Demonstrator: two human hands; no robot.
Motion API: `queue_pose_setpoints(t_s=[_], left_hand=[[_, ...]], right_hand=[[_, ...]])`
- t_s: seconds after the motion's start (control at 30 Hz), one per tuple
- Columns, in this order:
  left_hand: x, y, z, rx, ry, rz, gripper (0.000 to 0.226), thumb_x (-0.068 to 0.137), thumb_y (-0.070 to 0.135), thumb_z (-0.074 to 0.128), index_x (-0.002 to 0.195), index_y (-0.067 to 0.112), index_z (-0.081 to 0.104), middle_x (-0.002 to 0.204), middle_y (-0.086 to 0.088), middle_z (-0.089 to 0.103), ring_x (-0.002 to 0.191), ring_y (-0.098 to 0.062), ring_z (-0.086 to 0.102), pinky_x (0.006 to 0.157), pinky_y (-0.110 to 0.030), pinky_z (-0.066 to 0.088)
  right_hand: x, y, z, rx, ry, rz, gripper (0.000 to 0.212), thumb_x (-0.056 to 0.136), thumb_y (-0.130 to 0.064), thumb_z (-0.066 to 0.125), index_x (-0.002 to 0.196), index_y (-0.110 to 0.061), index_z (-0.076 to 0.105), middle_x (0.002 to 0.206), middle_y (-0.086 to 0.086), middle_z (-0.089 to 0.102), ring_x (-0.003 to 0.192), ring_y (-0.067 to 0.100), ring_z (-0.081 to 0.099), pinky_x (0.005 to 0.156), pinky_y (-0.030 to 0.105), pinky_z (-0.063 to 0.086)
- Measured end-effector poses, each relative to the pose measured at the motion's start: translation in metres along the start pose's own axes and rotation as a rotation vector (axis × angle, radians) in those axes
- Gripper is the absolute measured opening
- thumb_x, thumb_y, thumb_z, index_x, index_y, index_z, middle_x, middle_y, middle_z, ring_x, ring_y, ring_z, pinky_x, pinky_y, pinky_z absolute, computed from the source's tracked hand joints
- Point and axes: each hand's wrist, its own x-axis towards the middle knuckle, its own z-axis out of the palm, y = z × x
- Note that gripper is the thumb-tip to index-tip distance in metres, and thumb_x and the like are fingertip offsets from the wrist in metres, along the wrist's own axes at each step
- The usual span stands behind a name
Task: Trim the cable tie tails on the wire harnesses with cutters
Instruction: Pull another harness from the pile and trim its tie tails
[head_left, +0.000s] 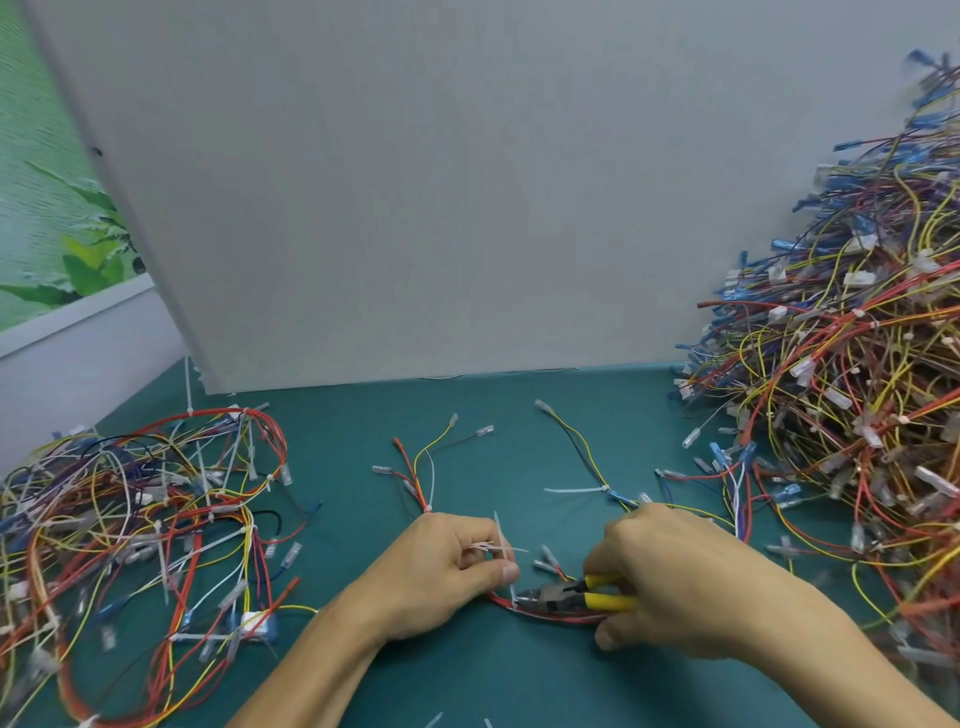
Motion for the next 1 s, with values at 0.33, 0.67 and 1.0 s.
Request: queue_pose_setpoints(t_s=[0.33, 0.67, 1.0], left_hand=[[0.0, 0.002, 0.0, -0.007, 0.002, -0.001, 0.015, 0.081, 0.035, 0.064, 0.08, 0.021, 0.065, 0.058, -0.008, 0.049, 0.056, -0.01, 0.037, 0.059, -0.027, 0.032], [0.001, -0.001, 0.0, -0.014, -0.004, -0.013, 0.015, 0.083, 0.033, 0.065, 0.081, 0.018, 0.064, 0.072, -0.024, 0.059, 0.062, -0.012, 0.041, 0.064, -0.029, 0.035], [0.0, -0.001, -0.003, -0.067, 0.017, 0.014, 0.012, 0.081, 0.034, 0.062, 0.074, 0.025, 0.062, 0.064, -0.006, 0.05, 0.062, -0.012, 0.041, 0.064, -0.029, 0.035]], right_hand=[[-0.003, -0.007, -0.006, -0.025, -0.022, 0.035, 0.04, 0.074, -0.059, 0.066, 0.077, -0.023, 0.048, 0.086, -0.002, 0.051, 0.08, 0.024, 0.045, 0.054, 0.032, 0.029], [-0.004, -0.014, -0.008, -0.084, 0.004, 0.058, 0.035, 0.076, -0.054, 0.067, 0.087, -0.023, 0.06, 0.071, -0.001, 0.04, 0.077, 0.029, 0.043, 0.056, 0.031, 0.031], [-0.001, -0.012, -0.003, -0.01, -0.029, 0.054, 0.039, 0.075, -0.058, 0.069, 0.085, -0.022, 0.058, 0.068, -0.005, 0.036, 0.078, 0.028, 0.043, 0.049, 0.027, 0.023]])
